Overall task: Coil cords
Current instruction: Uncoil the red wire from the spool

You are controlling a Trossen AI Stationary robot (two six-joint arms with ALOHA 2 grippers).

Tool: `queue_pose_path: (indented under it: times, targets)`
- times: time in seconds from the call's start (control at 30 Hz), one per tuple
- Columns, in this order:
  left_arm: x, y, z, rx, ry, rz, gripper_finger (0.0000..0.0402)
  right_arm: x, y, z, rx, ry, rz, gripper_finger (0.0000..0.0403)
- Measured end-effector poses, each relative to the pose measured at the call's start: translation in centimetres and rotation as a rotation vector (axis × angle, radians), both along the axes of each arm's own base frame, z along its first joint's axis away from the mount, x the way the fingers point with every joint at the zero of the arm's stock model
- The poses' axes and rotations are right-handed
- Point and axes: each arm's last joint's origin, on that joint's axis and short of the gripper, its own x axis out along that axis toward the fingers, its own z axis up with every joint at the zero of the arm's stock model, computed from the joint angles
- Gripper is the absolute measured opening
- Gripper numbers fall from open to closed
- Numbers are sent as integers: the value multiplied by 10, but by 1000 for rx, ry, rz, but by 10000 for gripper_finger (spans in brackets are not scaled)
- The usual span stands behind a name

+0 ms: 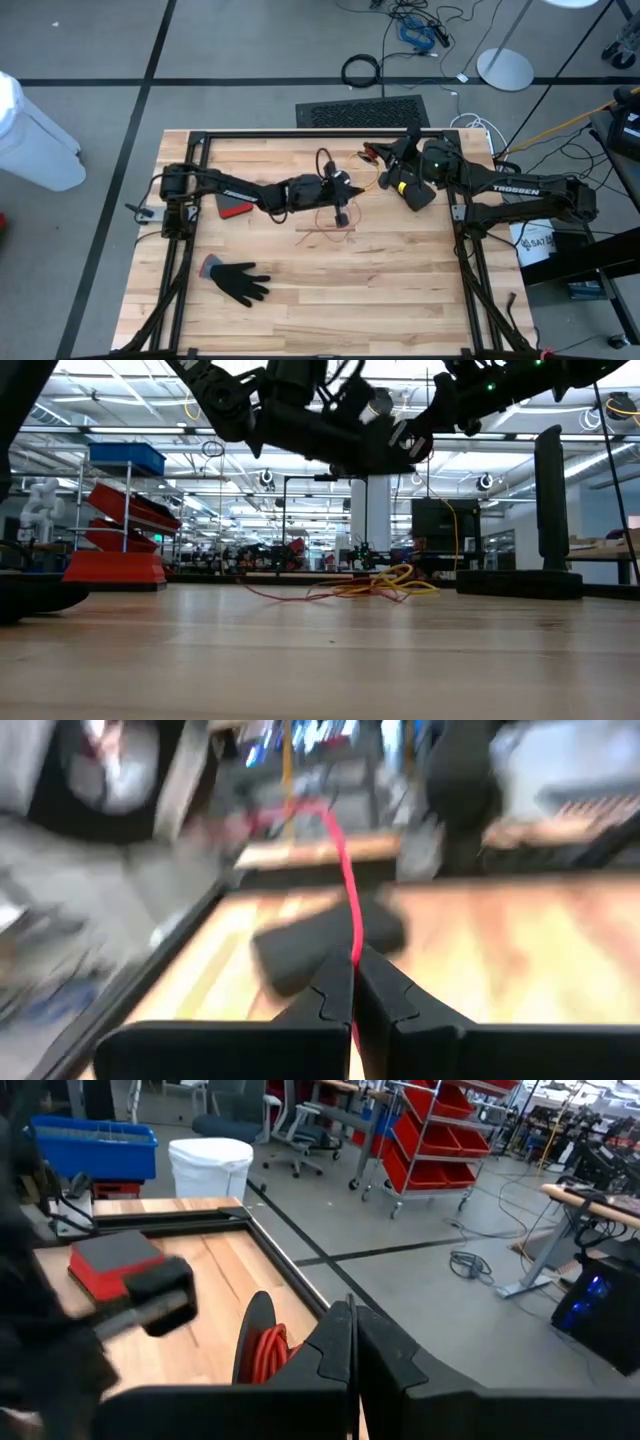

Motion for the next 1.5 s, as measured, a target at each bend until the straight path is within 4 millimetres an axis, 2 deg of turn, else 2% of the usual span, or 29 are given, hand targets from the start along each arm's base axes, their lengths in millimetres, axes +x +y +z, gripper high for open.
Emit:
queue_pose_path:
  times: [0.13, 0.27, 0.43, 0.73, 0.93, 1.17, 1.33, 1.5]
  targets:
    - [-6, 21, -12, -2, 126, 157, 0, -1, 1, 2, -4, -17, 5, 0]
    - [-10, 34, -10, 8, 133, 238, 0, -1, 2, 1, 1, -2, 9, 0]
    - [-16, 42, 8, 36, 92, 286, 0, -3, 3, -7, 32, 78, 0, 0]
    - [-28, 41, 44, 97, 25, 317, 0, -6, 3, -16, 50, 177, -25, 0]
    - [-32, 28, 61, 116, -12, 266, 0, -10, 0, -25, 87, 268, -49, 0]
    - [-29, -6, 68, 109, -52, 102, 0, -13, -5, -24, 66, 268, -158, 0]
    - [-27, -26, 67, 100, -47, 5, 0, -10, -8, -14, 27, 165, -165, 0]
    - [-27, -30, 56, 97, 47, 7, 0, -5, -6, 0, -15, 16, -61, 0]
